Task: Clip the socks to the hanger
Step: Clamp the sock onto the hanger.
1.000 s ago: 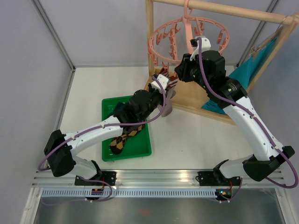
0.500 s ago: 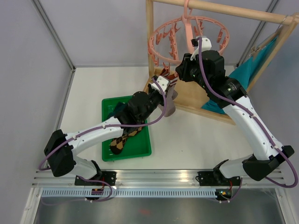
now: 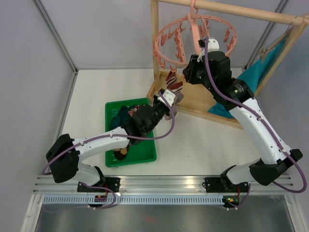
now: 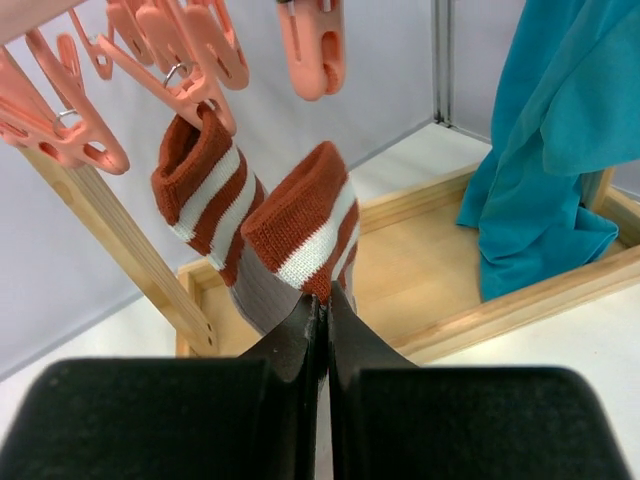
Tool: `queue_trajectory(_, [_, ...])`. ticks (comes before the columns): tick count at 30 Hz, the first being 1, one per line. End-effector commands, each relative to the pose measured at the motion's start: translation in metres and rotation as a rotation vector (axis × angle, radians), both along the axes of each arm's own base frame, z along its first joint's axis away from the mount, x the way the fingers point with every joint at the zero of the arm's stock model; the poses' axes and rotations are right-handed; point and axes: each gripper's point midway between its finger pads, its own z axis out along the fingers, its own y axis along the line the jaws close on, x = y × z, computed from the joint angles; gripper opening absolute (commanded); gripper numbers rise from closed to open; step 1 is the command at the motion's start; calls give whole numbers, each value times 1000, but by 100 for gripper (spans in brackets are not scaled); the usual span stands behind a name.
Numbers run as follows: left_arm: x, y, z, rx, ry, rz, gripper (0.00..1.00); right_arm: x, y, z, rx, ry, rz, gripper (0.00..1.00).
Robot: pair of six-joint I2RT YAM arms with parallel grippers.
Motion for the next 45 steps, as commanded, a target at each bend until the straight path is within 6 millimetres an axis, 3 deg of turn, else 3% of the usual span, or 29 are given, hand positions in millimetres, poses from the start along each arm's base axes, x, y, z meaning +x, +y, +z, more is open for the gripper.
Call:
queue_trajectory(1, [-9,11,44,-68,-197,81,2,9,4,22,52,-49,-20,0])
queue_trajectory(2, [-9,13,40,-61,-219,100,2,9,4,21,51,-46,-20,0])
queue_trajectory(3, [-10,20,53,-90,-277,141,2,10,5,20,55,-41,-22,0])
queue_trajectory(5, [-11,20,51,-92,-320,186,2,11,6,19,58,-36,-28,0])
queue_trajectory(6, [-11,29,60,-103,-372,241,2,11,6,18,56,-31,-30,0])
queue_trajectory(13, [-12,15,60,-33,-506,394,2,12,5,16,51,-17,-53,0])
queue_trajectory(21, [-7,28,50,-33,-516,510,2,12,1,16,42,-14,-67,0])
queue_trajectory(30, [2,18,66,-4,-527,600,2,12,0,15,31,-6,-75,0])
queue_trajectory(45, [8,20,58,-21,-473,639,2,24,-1,2,0,44,-131,0])
